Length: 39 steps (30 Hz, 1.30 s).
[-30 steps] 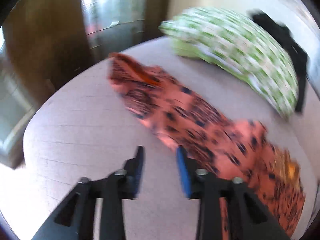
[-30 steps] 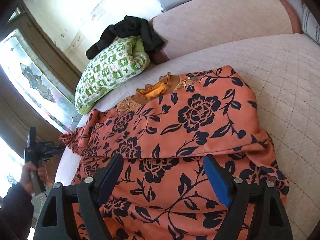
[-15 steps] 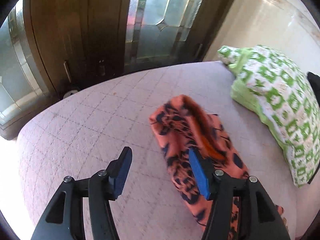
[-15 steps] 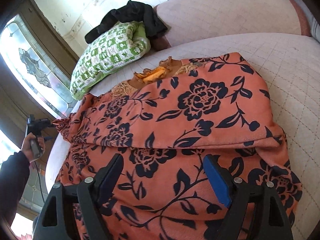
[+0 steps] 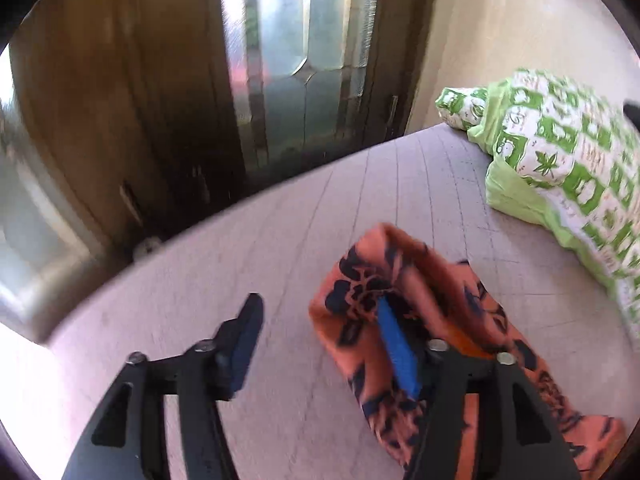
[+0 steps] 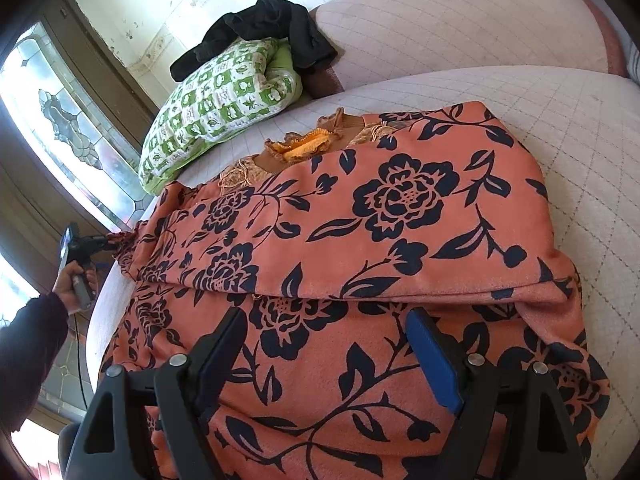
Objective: Fold small clothes
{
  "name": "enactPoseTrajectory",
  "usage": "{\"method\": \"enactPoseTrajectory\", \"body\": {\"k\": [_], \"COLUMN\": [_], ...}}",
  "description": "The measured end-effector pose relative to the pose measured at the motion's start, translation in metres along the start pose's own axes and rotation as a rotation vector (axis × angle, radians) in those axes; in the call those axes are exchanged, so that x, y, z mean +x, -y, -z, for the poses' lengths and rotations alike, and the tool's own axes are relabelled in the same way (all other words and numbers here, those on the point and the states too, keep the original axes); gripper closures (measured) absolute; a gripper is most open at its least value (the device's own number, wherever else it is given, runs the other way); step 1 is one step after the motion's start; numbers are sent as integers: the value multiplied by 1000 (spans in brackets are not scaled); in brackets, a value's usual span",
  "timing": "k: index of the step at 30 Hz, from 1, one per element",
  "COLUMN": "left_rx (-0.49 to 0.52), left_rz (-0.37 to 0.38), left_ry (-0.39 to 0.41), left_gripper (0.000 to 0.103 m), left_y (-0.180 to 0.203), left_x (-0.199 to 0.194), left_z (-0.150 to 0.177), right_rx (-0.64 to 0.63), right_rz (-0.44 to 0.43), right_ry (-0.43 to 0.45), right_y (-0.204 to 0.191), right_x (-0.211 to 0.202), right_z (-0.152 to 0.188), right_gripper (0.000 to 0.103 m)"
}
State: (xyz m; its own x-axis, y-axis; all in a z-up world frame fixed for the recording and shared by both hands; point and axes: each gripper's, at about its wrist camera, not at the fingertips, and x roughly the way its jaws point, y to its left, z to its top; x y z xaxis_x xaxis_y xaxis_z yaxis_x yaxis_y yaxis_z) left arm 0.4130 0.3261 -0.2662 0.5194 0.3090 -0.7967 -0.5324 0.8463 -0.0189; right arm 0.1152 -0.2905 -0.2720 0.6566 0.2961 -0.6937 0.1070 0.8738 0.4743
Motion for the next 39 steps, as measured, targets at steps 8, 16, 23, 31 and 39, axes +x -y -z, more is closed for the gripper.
{"method": "enactPoseTrajectory", "body": {"k": [8, 16, 23, 31, 39], "left_rx": [186, 191, 259, 451, 705], "left_rz": [69, 86, 205, 410, 751], "left_ry": [-21, 11, 84, 130, 68], "left_gripper": [83, 99, 99, 99, 95], "left_y": [14, 19, 42, 131, 253], "left_x": [23, 5, -71, -198, -328], "left_z": [-11, -11, -8, 33, 154], "right_rx": [-16, 11, 22, 65, 179], "right_rz": [-3, -4, 8, -40, -77], "right_ry": [1, 12, 16, 117, 192], "right_y": [-1, 4, 3, 4, 28], "right_x": [5, 4, -2, -34, -63], "right_z": [-1, -2, -3, -17, -34], "right_gripper": [19, 28, 34, 35, 34]}}
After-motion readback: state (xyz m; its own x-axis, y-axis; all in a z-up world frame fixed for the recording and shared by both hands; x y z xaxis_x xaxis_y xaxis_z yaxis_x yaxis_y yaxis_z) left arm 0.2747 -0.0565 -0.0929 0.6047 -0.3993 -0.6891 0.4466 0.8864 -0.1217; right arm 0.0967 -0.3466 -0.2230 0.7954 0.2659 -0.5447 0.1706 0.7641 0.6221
